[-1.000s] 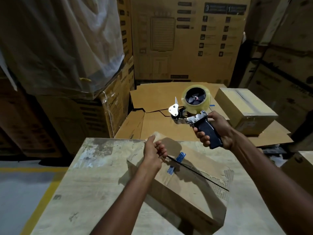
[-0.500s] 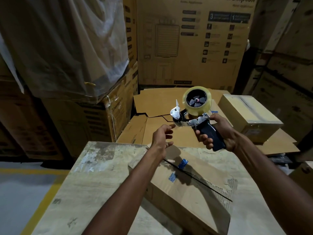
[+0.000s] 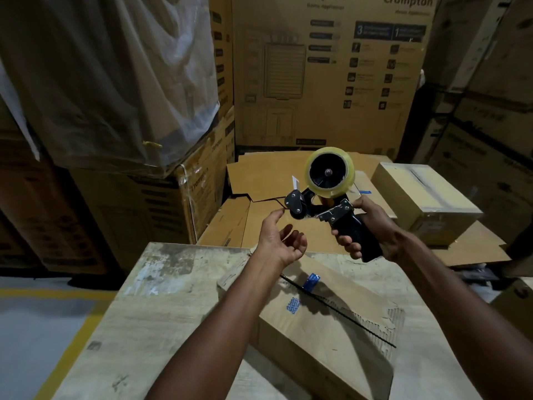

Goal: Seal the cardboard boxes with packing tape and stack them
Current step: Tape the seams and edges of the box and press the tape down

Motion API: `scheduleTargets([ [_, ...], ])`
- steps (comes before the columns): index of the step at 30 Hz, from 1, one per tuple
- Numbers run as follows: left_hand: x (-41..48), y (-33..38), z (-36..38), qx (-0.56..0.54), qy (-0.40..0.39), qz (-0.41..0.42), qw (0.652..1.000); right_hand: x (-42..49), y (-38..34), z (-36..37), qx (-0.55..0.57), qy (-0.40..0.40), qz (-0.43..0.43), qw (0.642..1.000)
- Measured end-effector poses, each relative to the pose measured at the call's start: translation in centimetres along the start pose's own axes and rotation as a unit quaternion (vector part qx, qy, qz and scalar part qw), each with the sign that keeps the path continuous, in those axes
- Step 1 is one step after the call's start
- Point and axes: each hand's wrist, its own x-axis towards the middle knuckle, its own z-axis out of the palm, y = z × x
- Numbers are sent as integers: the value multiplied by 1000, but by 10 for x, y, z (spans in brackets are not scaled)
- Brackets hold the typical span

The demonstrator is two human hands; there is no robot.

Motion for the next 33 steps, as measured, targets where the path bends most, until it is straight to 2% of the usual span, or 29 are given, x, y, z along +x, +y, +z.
scheduleTargets([
  [5, -1, 3, 0, 20, 13, 7, 1000, 0, 5, 5, -40, 2, -16, 999],
  [15, -2, 8, -10, 60, 7, 104, 993, 6, 11, 4, -41, 2, -31, 999],
  [22, -2, 17, -18, 67, -13, 85, 994, 8, 17, 0, -54, -12, -34, 998],
  [27, 4, 20, -21, 178, 6, 107, 978, 8, 19, -2, -56, -18, -40, 997],
  [33, 8, 27, -29, 347, 35, 157, 924, 8, 25, -4, -82, -34, -53, 995],
])
